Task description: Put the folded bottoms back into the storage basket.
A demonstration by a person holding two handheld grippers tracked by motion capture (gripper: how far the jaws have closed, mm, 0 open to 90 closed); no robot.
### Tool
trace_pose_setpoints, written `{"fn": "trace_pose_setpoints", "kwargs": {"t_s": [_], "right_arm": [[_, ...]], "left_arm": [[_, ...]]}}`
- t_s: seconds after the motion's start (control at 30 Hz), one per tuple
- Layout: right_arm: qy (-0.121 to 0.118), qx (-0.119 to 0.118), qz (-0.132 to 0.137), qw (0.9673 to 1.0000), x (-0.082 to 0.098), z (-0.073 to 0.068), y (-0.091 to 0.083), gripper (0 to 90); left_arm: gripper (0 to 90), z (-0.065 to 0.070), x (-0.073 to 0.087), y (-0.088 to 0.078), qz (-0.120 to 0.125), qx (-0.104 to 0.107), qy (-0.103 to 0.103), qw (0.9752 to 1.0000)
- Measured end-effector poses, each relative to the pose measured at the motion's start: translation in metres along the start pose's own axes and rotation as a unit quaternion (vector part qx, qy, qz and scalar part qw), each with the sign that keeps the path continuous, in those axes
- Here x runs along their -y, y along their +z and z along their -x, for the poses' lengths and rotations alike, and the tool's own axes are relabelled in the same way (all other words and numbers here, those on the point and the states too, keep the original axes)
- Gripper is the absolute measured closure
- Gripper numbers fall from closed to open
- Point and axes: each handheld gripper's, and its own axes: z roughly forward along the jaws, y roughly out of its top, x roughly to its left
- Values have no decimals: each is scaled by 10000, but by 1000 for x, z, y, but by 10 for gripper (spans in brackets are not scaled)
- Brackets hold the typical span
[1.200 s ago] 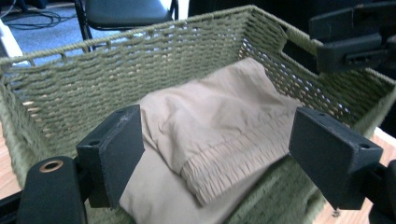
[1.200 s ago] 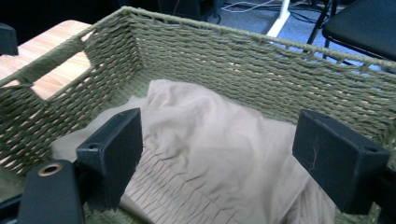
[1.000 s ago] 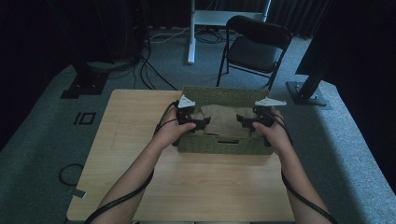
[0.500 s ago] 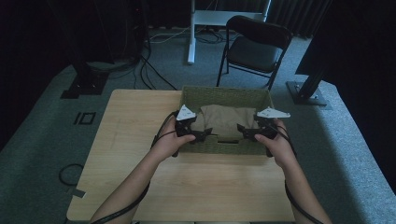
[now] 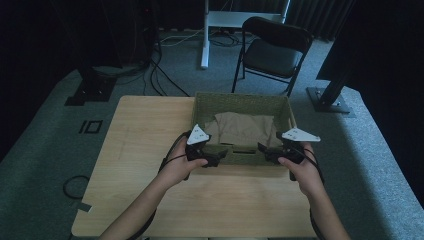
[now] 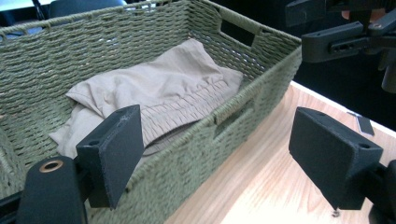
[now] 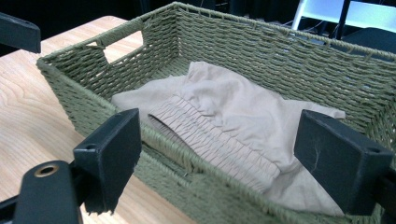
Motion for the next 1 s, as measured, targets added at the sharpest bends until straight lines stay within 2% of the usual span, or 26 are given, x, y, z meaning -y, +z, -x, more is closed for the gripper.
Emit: {"fn": "trace_pose_setpoints", "kwargs": {"t_s": [0.13,0.2,0.3,0.37,0.47,0.6,0.77,0.87,0.93,1.0], "right_arm": [[-35,-47,-15,10000,8,-4,-6,146],[-24,-88,-40,10000,14,-7,-7,146],[2,-86,-41,10000,21,-9,-9,147],[9,-97,-18,10000,26,-11,-10,147],[-52,-50,-119,9999,34,-12,-10,147],[-10,-46,-185,9998,43,-12,-9,147],[-5,-34,-278,9996,55,-13,-6,147],[18,-21,-318,9995,64,-12,-3,147],[42,9,-352,9994,71,-11,-2,147],[86,24,-428,9990,80,-10,-1,147]], "left_arm": [[189,4,6,-5,-3,50,-26,10000],[189,6,10,-7,-40,62,27,10000],[189,7,16,-9,-47,140,-36,9999],[189,5,21,-11,-69,104,-20,9999],[189,3,30,-14,-81,86,-100,9999],[189,2,39,-17,-94,103,-194,9997],[189,0,51,-18,-134,31,-214,9997],[189,-1,60,-20,-234,-13,-193,9995],[189,-2,67,-21,-327,-77,-109,9994],[189,-4,76,-22,-368,-94,-187,9991]]}}
